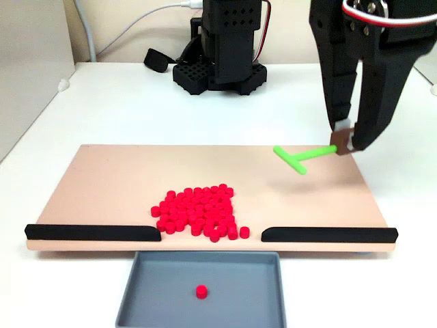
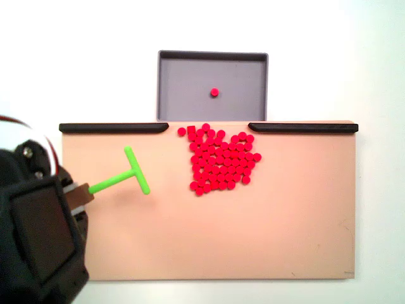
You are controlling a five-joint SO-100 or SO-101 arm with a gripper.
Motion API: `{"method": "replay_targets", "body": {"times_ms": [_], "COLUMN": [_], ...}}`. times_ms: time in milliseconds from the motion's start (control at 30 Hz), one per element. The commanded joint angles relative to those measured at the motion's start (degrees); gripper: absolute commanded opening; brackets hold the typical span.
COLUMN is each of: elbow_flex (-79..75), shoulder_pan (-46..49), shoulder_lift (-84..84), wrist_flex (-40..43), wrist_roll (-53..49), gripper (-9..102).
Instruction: Gather the left side granules
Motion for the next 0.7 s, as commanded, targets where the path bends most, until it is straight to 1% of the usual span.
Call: {"method": "replay_targets", "body": {"times_ms": [0, 200, 367, 667], "elbow_flex": [8.09, 22.41, 28.92, 30.85], "shoulder_pan": [-0.26, 2.55, 6.68, 13.8], "shoulder_lift": [10.55, 24.52, 31.82, 33.93], "wrist_flex": [0.26, 0.26, 0.26, 0.26], "wrist_roll": [-10.2, -32.26, -47.64, -65.04], "gripper": [0, 0, 0, 0]}}
